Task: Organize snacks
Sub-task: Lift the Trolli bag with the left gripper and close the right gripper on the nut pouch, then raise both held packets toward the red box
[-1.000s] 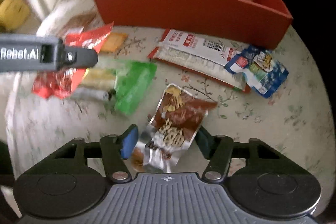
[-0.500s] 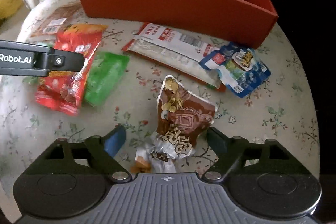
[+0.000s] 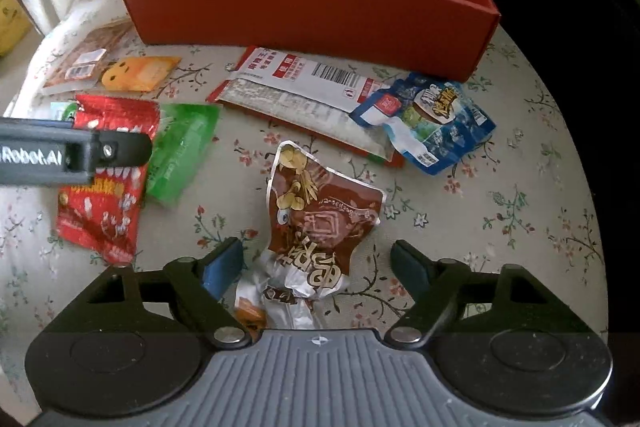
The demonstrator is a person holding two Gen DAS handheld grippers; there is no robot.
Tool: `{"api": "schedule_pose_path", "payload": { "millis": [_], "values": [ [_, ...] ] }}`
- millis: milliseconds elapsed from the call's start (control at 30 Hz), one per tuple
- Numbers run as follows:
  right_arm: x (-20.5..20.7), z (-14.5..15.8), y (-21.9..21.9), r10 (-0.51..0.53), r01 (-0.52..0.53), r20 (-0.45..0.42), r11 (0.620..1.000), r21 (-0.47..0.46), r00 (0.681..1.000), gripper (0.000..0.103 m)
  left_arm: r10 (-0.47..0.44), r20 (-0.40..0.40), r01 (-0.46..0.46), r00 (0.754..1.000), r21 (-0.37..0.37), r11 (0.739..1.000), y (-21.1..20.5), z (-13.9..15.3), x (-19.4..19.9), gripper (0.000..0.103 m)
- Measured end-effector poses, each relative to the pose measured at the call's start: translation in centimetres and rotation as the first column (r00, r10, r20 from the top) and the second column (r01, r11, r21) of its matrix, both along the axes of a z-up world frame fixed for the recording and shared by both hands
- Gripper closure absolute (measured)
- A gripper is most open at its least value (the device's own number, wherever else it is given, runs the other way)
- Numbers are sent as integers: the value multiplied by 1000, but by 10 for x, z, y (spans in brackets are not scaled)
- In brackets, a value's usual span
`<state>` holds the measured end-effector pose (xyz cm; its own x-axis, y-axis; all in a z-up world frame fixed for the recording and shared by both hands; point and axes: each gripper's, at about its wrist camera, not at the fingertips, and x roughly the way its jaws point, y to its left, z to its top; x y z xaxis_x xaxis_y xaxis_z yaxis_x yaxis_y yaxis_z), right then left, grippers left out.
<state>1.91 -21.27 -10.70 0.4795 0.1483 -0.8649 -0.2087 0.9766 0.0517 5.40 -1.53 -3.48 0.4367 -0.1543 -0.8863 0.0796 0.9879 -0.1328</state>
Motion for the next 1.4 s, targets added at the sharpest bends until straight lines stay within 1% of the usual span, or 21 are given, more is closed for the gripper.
{"api": "schedule_pose_path", "payload": {
  "millis": [33, 100, 233, 333, 433, 533, 600, 733, 767, 800, 833, 900, 933, 967, 1033, 1133, 1200, 1233, 1267, 1300, 1400],
  "values": [
    [-2, 0, 2, 0, 0, -2, 1000, 3, 1000, 14, 0, 5, 0, 1000, 15, 1000, -2, 0, -2, 37],
    [-4, -5, 4, 25, -25, -24, 1000, -5, 999, 0, 7, 16, -7, 1000, 41, 999, -5, 0, -8, 37],
    [-7, -8, 3, 32, -32, -16, 999, 0, 999, 0, 58, 57, -60, 997, 38, 997, 0, 7, -17, 37],
    [-7, -8, 3, 44, -44, -10, 999, 3, 999, 0, 86, 63, -88, 994, 29, 996, 6, 12, -25, 36],
    [-9, -8, 1, 48, -48, 3, 999, 6, 999, 0, 132, 58, -133, 990, 15, 991, 13, 9, -35, 36],
    [-14, -9, -3, 60, -60, 19, 998, 10, 998, 0, 141, 37, -141, 989, 12, 990, 12, 1, -43, 36],
    [-19, -10, -3, 68, -69, 37, 998, 11, 997, 0, 126, 46, -128, 991, 28, 991, 5, -4, -49, 36],
    [-22, -12, -5, 102, -103, 42, 995, 7, 994, 0, 55, 64, -62, 996, 114, 992, -18, -15, -52, 35],
    [-22, -12, -6, 106, -106, 41, 994, 6, 994, 0, 47, 62, -55, 997, 136, 989, -20, -19, -52, 31],
    [-22, -12, -6, 105, -106, 40, 994, 5, 994, 0, 41, 78, -52, 996, 159, 986, -22, -22, -52, 27],
    [-22, -12, -5, 107, -107, 39, 994, -1, 994, 0, 43, 94, -58, 995, 164, 985, -21, -23, -54, 23],
    [-20, -9, -5, 106, -106, 27, 994, -7, 994, 1, 61, 93, -74, 994, 140, 987, -16, -24, -53, 18],
    [-20, -8, -4, 103, -103, 26, 995, -9, 994, 1, 71, 97, -84, 993, 132, 988, -12, -26, -53, 12],
    [-20, -8, -4, 98, -98, 26, 995, -10, 995, 2, 76, 103, -90, 992, 134, 987, -10, -29, -54, 5],
    [-20, -7, -3, 92, -92, 30, 996, -12, 995, 4, 81, 115, -97, 990, 134, 986, -8, -32, -55, 4],
    [-22, -5, -1, 99, -99, 47, 995, -14, 994, 12, 84, 89, -96, 993, 139, 986, -10, -31, -52, 4],
    [-23, -2, 0, 111, -111, 57, 994, -10, 992, 25, 79, 75, -88, 994, 135, 987, -8, -31, -50, 4],
    [-24, -1, -1, 114, -114, 60, 993, 1, 992, 29, 67, 67, -76, 996, 141, 987, -9, -30, -49, 4],
    [-25, 1, -3, 103, -104, 66, 995, 9, 993, 38, 58, 63, -67, 996, 146, 987, -9, -30, -49, 5],
    [-24, 2, -4, 91, -92, 70, 996, 9, 993, 39, 60, 64, -69, 996, 144, 987, -9, -29, -50, 7],
    [-23, 1, -8, 76, -78, 63, 997, 21, 995, 39, 25, 82, -37, 996, 138, 990, -13, -24, -55, 32]
  ]
}}
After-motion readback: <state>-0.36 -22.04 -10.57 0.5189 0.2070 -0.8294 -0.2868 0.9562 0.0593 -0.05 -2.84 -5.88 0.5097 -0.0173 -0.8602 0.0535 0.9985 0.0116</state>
